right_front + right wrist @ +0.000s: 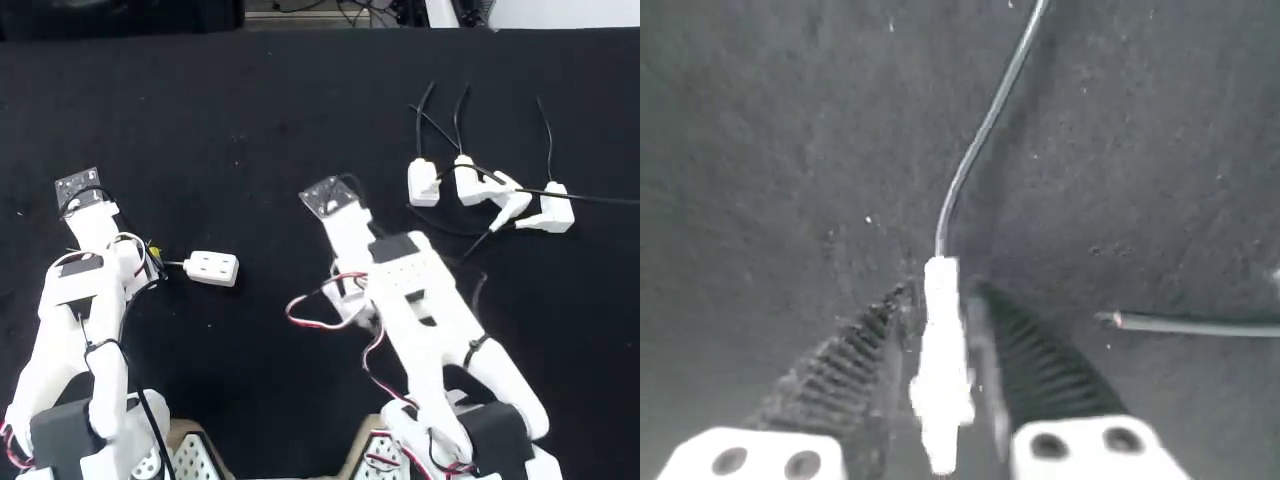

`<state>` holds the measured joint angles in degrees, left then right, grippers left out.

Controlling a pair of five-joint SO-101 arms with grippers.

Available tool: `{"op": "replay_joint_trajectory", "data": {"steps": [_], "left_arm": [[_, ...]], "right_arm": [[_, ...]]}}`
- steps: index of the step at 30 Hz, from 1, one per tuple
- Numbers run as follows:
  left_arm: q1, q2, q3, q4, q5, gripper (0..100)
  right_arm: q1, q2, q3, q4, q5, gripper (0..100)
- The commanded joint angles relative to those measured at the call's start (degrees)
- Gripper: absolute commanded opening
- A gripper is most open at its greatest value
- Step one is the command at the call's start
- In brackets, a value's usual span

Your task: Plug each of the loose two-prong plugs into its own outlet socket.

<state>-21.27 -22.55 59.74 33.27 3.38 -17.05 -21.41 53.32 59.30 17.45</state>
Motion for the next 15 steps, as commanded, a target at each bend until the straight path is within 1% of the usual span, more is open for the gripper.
{"op": "replay_joint_trajectory", "data": {"steps": [1, 3, 5, 7, 9, 12, 13, 15], "left_arm": [[0.4, -0.2, -0.3, -0.9, -0.1, 21], [0.4, -0.2, -0.3, -0.9, -0.1, 21], [0.4, -0.2, -0.3, -0.9, -0.1, 21], [0.4, -0.2, -0.3, -0.9, -0.1, 21], [0.4, -0.2, -0.3, -0.9, -0.1, 21], [0.4, -0.2, -0.3, -0.9, -0.1, 21], [0.4, -0.2, -0.3, -0.9, -0.1, 21], [0.4, -0.2, -0.3, -0.9, -0.1, 21]], "right_arm": [[1.8, -3.2, 0.0, -1.2, 3.4, 20.6], [2.0, -5.0, -2.3, 2.3, 6.6, 20.1], [4.0, -7.7, -5.3, 6.2, 10.6, 18.3], [6.5, -9.5, -6.5, 6.3, 17.3, 16.2], [8.1, -9.8, -4.3, 3.2, 26.5, 14.2], [8.3, -8.4, 3.9, -4.8, 38.7, 13.3], [8.2, -7.7, 6.7, -7.7, 41.5, 13.2], [8.1, -7.0, 10.9, -12.6, 43.0, 13.3]]}}
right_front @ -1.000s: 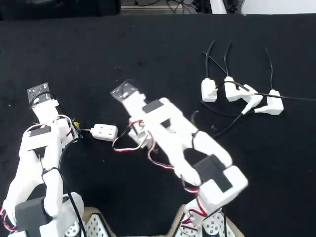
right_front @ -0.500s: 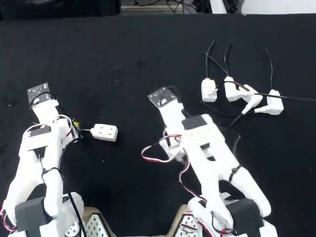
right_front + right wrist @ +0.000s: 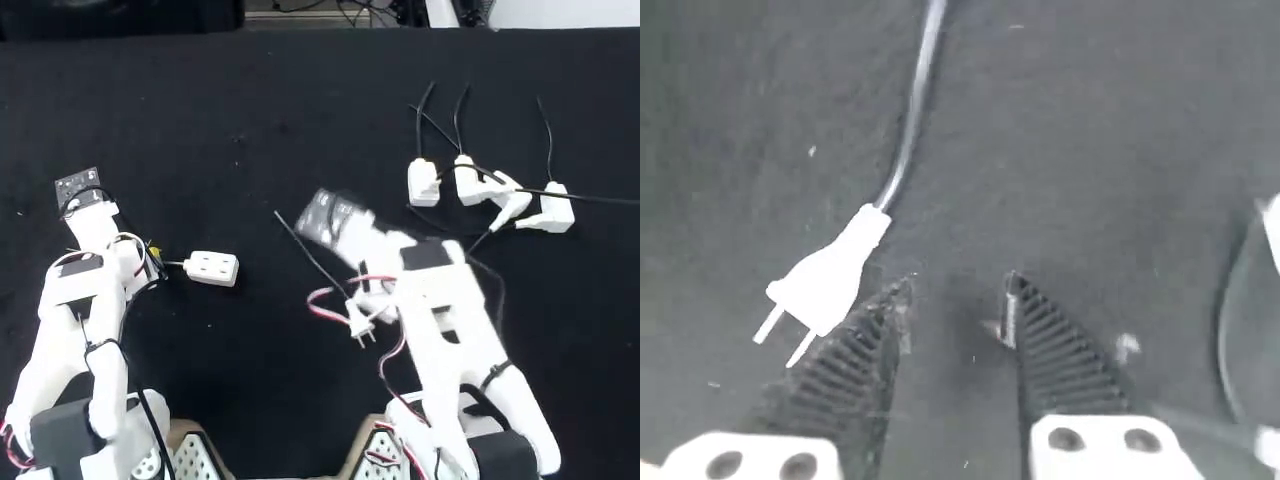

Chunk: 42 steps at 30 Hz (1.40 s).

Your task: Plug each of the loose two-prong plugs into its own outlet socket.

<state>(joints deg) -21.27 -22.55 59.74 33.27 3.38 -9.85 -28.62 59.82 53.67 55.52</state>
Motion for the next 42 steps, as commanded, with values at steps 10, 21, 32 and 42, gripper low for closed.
{"op": "replay_joint_trajectory", "data": {"steps": [10, 21, 32, 42], "left_arm": [[0.4, -0.2, -0.4, -0.9, -0.1, 21], [0.4, -0.2, -0.4, -0.9, -0.1, 21], [0.4, -0.2, -0.3, -0.9, -0.1, 21], [0.4, -0.2, -0.3, -0.9, -0.1, 21]], "right_arm": [[-10.7, 0.7, 9.8, -7.7, 4.8, 13.4], [-25.4, 0.7, 4.8, -1.8, -3.3, 13.4], [-26.4, 1.1, 4.8, -8.7, 5.9, 13.4], [-28.9, 0.6, 3.5, -3.0, 2.6, 13.4]]}}
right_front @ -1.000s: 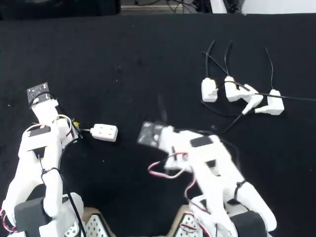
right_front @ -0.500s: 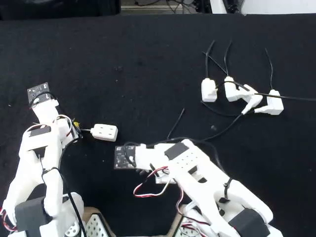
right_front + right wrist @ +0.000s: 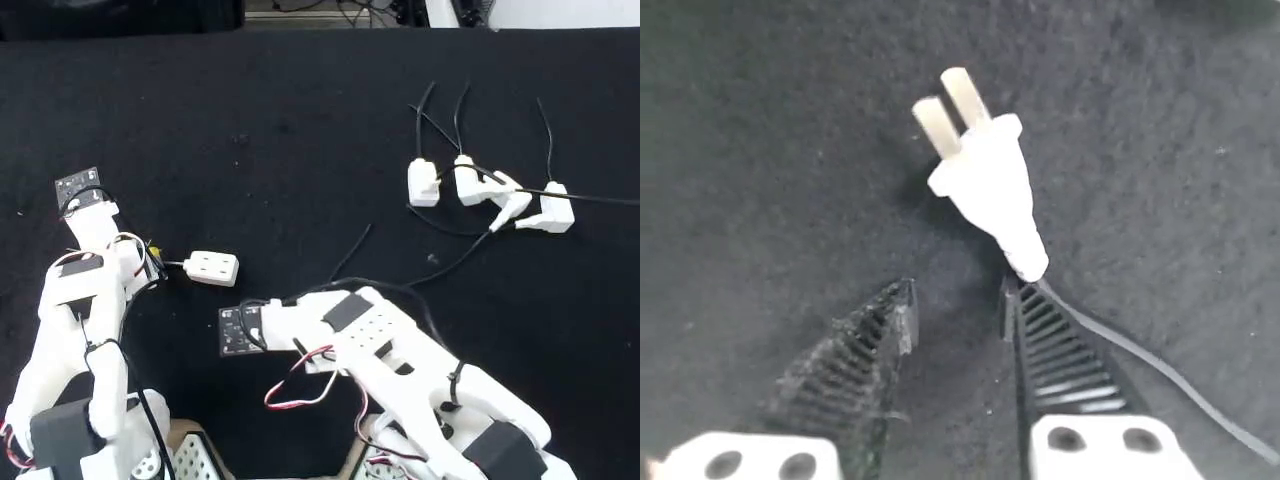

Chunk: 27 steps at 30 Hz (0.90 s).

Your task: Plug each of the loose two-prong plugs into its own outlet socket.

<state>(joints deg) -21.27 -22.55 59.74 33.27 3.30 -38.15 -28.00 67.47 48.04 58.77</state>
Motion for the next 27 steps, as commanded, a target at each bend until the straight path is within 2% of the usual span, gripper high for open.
{"op": "replay_joint_trajectory", "data": {"steps": [1, 7, 14, 18, 22, 27], "left_arm": [[0.4, -0.2, -0.3, -0.9, 0.0, 21], [0.4, -0.2, -0.4, -0.9, 0.0, 21], [0.4, -0.2, -0.5, -0.9, 0.0, 21], [0.4, -0.2, -0.4, -0.9, 0.0, 21], [0.4, -0.2, -0.4, -0.9, 0.0, 21], [0.4, -0.2, -0.5, -0.9, 0.0, 21]], "right_arm": [[-0.7, -0.1, -4.7, 4.0, -0.6, 13.3], [-0.9, -7.8, -6.6, 9.7, -0.6, 13.4], [-7.0, -11.8, 0.7, 1.3, -1.0, 13.5], [-7.2, -9.5, 2.0, -3.0, -1.9, 13.6], [-6.8, -5.0, 0.7, -5.5, -4.1, 21.4], [-6.8, 2.9, -3.0, -6.2, -1.5, 21.4]]}}
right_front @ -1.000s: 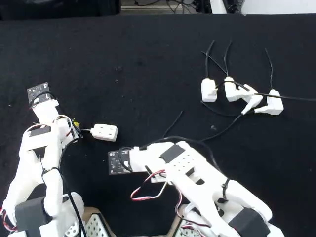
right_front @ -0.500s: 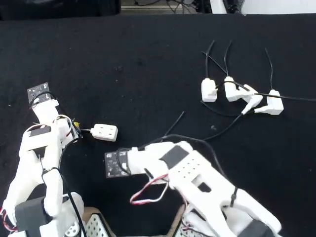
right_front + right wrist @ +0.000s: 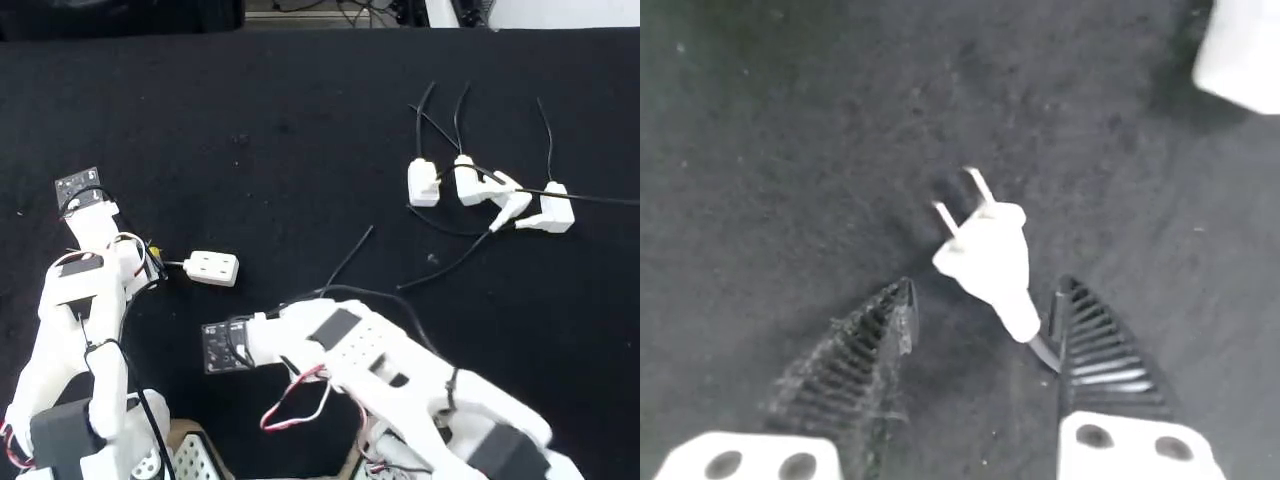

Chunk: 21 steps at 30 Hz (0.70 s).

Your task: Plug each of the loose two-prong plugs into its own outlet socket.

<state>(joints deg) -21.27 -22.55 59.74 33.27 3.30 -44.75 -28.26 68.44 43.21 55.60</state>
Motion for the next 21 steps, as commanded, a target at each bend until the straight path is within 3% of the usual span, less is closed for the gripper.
{"op": "replay_joint_trajectory", "data": {"steps": [1, 6, 10, 13, 21], "left_arm": [[0.4, -0.2, -0.5, -0.9, 0.0, 21], [0.4, -0.2, -0.6, -0.9, 0.0, 21], [0.4, -0.2, -0.6, -0.9, 0.0, 21], [0.4, -0.2, -0.6, -0.9, 0.0, 21], [0.4, -0.2, -0.6, -0.9, 0.0, 21]], "right_arm": [[-0.2, 4.6, -4.5, -1.3, 2.5, 21.0], [0.7, 9.8, -7.9, -2.6, 3.3, 18.1], [4.8, 10.3, -8.7, -9.5, 2.6, 2.1], [8.2, 8.8, -8.9, -11.0, -2.2, 1.1], [11.1, -13.2, -8.9, 9.6, -12.6, 1.0]]}}
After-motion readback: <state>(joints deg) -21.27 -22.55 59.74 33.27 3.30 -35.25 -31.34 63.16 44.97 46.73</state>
